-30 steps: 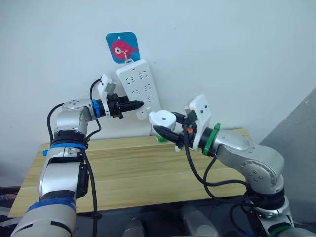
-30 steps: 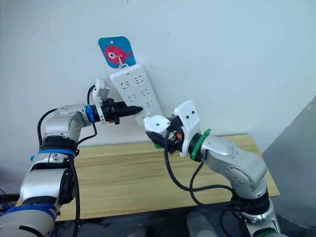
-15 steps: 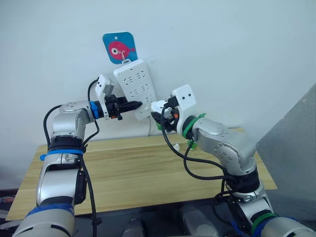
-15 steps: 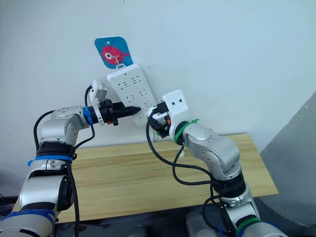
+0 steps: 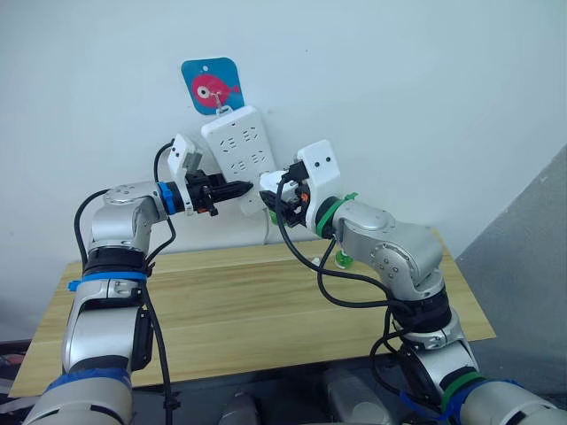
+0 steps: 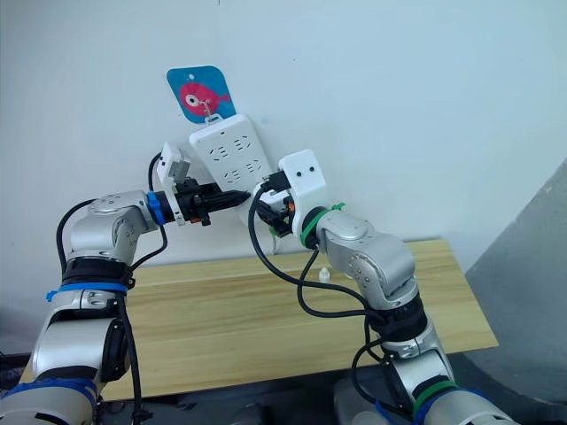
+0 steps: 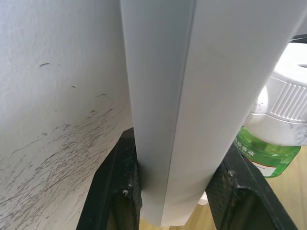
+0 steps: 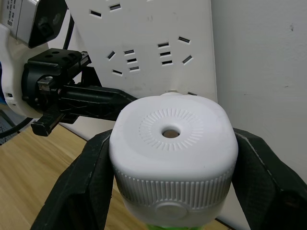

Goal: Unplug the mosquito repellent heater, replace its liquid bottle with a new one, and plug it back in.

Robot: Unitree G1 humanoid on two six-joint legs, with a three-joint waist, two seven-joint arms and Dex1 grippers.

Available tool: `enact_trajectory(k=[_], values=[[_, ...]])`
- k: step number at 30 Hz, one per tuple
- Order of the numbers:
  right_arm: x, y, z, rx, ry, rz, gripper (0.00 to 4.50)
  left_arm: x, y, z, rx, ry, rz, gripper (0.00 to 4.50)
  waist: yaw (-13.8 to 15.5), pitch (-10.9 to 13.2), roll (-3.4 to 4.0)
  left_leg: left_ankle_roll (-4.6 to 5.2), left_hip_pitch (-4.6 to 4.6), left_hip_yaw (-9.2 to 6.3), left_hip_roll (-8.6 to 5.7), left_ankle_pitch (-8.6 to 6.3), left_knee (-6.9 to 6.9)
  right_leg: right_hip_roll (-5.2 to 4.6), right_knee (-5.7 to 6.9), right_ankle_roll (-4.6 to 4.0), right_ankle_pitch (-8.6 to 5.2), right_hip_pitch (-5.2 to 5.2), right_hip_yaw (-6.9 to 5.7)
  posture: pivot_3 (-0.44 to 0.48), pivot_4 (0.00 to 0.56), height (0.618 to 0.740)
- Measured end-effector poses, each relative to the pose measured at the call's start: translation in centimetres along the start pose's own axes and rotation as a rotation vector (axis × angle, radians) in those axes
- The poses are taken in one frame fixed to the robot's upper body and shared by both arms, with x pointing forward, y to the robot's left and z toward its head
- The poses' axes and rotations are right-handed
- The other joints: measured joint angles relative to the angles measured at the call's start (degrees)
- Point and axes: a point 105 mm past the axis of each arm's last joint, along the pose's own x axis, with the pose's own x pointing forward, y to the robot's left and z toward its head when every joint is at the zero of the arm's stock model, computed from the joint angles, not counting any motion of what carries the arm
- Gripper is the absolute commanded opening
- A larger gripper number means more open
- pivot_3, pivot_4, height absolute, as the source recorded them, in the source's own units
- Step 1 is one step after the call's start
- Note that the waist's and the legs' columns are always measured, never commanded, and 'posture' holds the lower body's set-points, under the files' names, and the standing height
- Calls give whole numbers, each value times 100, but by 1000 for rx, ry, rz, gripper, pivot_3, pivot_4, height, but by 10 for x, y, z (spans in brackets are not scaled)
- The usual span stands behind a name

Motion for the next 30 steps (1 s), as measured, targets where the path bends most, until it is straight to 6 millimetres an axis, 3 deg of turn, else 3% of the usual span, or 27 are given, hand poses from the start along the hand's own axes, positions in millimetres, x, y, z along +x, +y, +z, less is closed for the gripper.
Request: enact_trajectory(k=[30], values=[[-4, -4, -3, -27, 32, 34, 3001, -2, 0, 0, -5, 10, -5, 1350, 0, -1, 1, 0, 3, 0, 1, 0, -3, 1, 3, 0, 0, -1, 0, -222, 79, 711]])
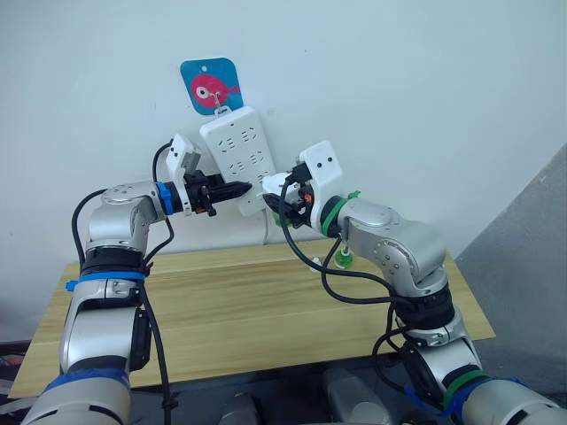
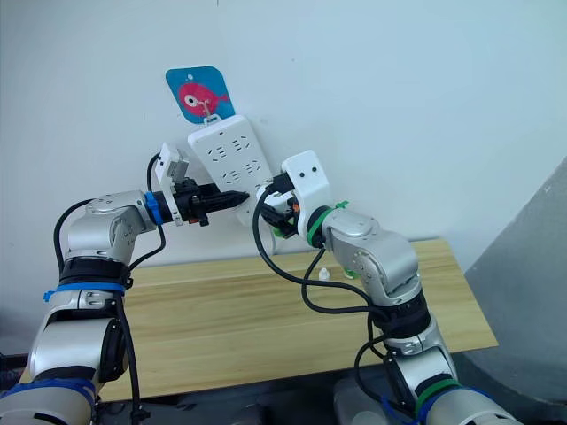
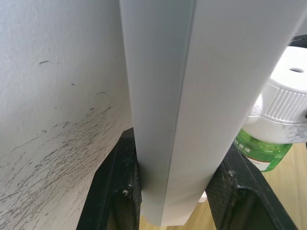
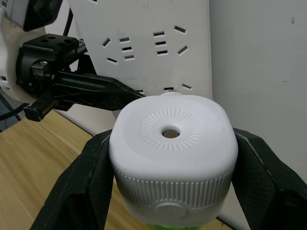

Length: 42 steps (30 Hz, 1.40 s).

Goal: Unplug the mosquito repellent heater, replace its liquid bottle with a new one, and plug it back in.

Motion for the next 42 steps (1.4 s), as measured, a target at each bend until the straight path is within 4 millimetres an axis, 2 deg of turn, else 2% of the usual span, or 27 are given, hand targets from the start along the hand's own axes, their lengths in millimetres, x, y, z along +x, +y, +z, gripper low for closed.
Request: enact_trajectory(k=[9, 30, 42], values=[[-2, 3, 5, 2, -19, 8, 3001, -1, -1, 0, 3, 4, -7, 1350, -1, 0, 0, 0, 0, 0, 0, 0, 0, 0, 0, 0, 0, 0, 0, -222, 77, 711], [6, 3, -1, 13, -8, 4, 3001, -2, 0, 0, 3, 9, -5, 1350, -1, 0, 0, 0, 0, 0, 0, 0, 0, 0, 0, 0, 0, 0, 0, -219, 81, 711], [23, 4, 2, -14, -17, -19, 3000, -4, 2, -1, 6, 15, 15, 1350, -7, 0, 0, 0, 4, 1, 0, 0, 2, 0, 5, 0, 0, 0, 0, -223, 84, 711]])
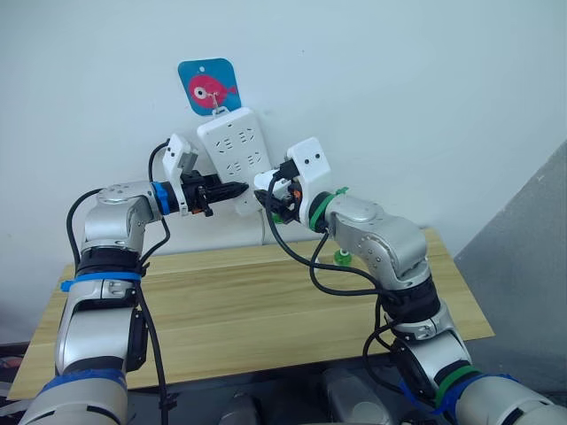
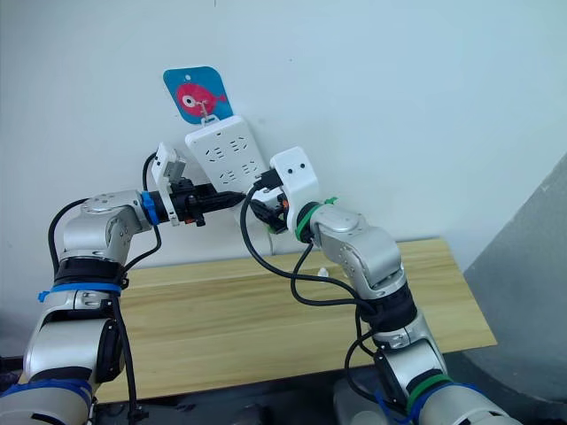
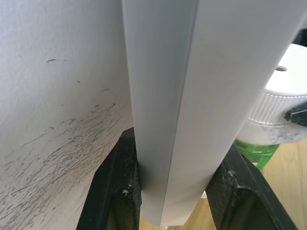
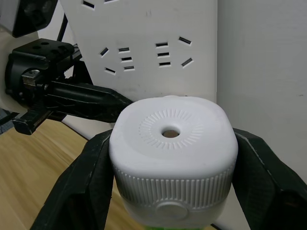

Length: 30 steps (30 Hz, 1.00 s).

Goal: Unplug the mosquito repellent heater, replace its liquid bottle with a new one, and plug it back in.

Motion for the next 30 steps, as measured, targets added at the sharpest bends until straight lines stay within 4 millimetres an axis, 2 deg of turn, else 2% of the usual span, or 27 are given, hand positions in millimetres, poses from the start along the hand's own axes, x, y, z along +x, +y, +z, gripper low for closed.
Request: enact_trajectory(k=[13, 28, 30], values=[[18, 5, -5, 31, -40, 0, 3000, -7, 7, -3, -8, 15, 54, 1350, -80, 0, 0, 19, 23, 2, 2, 25, 4, 7, 44, 15, -9, -1, 3, -217, 84, 711], [27, 6, -8, 45, -80, 30, 3000, -12, 10, -6, -22, 17, 84, 1350, -136, 0, 0, 51, 32, 1, 4, 45, -1, 14, 66, 17, -10, -6, 3, -203, 82, 711], [26, 6, -9, 42, -82, 33, 3722, -12, 10, -5, -9, 16, 87, 1350, -134, 0, 0, 50, 32, 1, 4, 45, -1, 14, 66, 17, -10, -6, 4, -203, 82, 711]])
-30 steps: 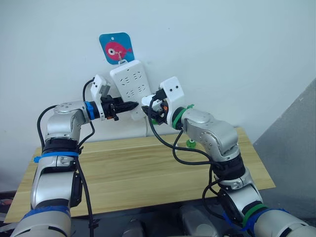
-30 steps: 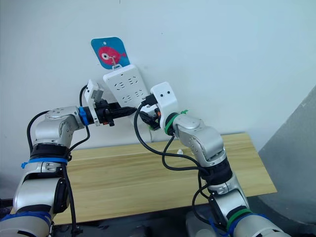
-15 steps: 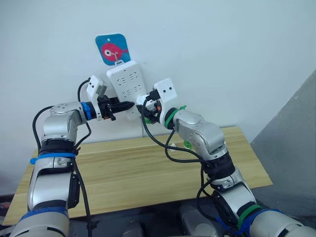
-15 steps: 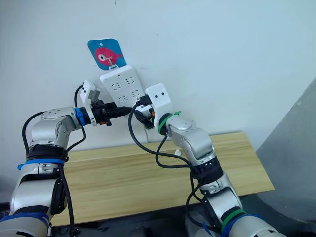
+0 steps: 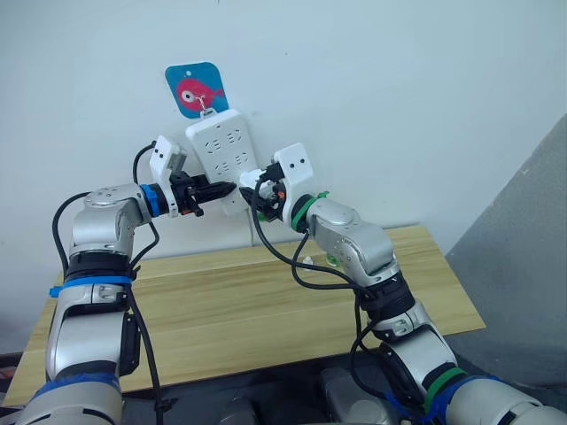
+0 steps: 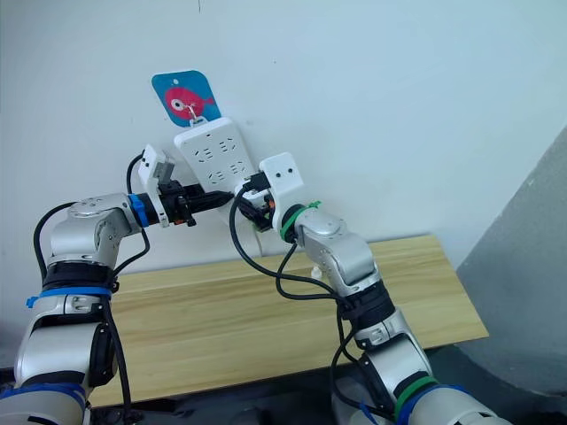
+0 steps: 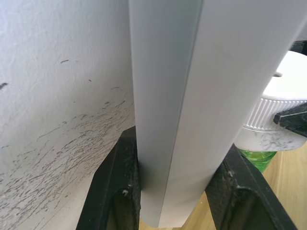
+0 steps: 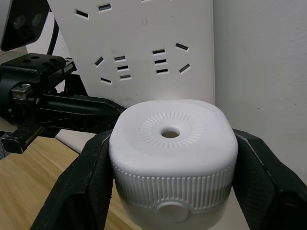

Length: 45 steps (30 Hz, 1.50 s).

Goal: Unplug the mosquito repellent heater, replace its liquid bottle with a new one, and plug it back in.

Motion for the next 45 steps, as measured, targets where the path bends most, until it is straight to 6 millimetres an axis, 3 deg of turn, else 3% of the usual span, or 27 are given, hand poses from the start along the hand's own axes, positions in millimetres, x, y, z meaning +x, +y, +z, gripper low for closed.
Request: enact_trajectory(k=[3, 9, 13, 18, 21, 23, 25, 32, 37, 41, 45], values=[[-1, -9, 4, -21, -16, -41, 4500, 10, -6, 2, 17, -31, -32, 1348, 76, -2, -4, 0, -13, -4, -4, 0, -4, -4, -5, 0, 0, -6, -8, -206, 84, 711], [-20, -18, 2, -50, -3, -56, 4500, 14, -8, 5, 85, -43, -51, 1348, 162, -5, -8, -1, -43, -3, -6, -1, -27, -31, -34, -27, 12, -23, -11, -209, 86, 711], [-45, -20, -9, -51, 39, -46, 4500, 14, -4, 2, 85, -46, -38, 1348, 160, -5, -8, -1, -40, 5, -12, 0, -19, -31, -34, -2, -2, -20, -5, -210, 86, 711], [-66, -10, -4, -76, 50, 1, 4500, 7, 10, -3, 92, -24, 54, 2969, 134, -5, -8, 0, -34, 3, 1, 0, -27, -4, -31, -1, -3, -27, -4, -210, 84, 711], [-71, -8, -4, -89, 65, 21, 4500, 11, 5, -4, 128, -14, 24, 3810, 158, -4, -9, -1, -34, -2, -1, 0, -31, -5, -25, -2, -3, -27, -10, -209, 84, 711], [-74, -6, -4, -92, 67, 43, 4500, 11, 4, -5, 144, -12, 15, 4282, 158, -4, -8, 0, -33, 0, -1, 1, -27, -5, -23, -2, -3, -27, -7, -203, 82, 711], [-76, -6, -5, -102, 75, 51, 4500, 9, 5, -7, 147, -8, 19, 4282, 151, -4, -9, 6, -31, 2, -1, 7, -25, -4, -22, -2, -2, -27, -5, -198, 80, 711], [-80, -4, -9, -133, 97, 95, 4500, -18, 16, -13, 178, 32, 85, 4282, 121, -5, -8, 10, -23, 6, 12, 10, -47, 9, -17, -6, -3, -37, 1, -182, 75, 711], [-80, 5, -5, -158, 71, 154, 4500, -58, 30, -16, 206, 60, 221, 4282, 154, -6, -11, 9, -26, 1, 10, 10, -79, -10, -25, -7, -4, -46, -7, -161, 70, 711], [-80, 9, -1, -181, 42, 185, 4500, -83, 27, -14, 255, 80, 261, 4282, 212, -6, -11, 8, -32, 2, 7, 10, -86, -21, -39, -9, -4, -44, -7, -140, 72, 711], [-79, 18, 2, -204, 9, 228, 3599, -104, 3, -15, 282, 65, 249, 4323, 240, -6, -12, 7, -29, 11, 12, 11, -89, -69, -48, -10, -5, -39, -4, -107, 75, 711]])
